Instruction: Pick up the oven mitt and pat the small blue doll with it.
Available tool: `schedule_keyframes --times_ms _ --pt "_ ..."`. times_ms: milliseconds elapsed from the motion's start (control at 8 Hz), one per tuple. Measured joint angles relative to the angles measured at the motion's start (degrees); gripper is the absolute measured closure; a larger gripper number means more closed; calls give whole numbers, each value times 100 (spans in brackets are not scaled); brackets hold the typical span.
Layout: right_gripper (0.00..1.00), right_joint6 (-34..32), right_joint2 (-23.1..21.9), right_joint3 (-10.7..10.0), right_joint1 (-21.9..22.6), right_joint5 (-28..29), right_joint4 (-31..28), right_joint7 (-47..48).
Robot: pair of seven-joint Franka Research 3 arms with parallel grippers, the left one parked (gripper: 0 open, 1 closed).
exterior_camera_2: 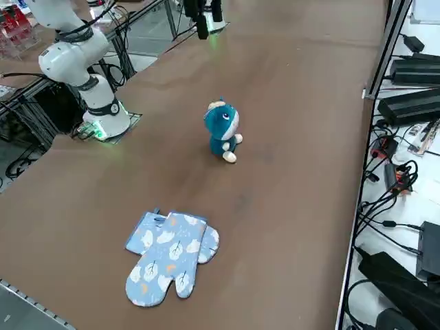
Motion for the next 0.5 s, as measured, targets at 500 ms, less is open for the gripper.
schedule_keyframes --times_ms 500 --pt "0 37 -119 -205 352 -2 -111 -128"
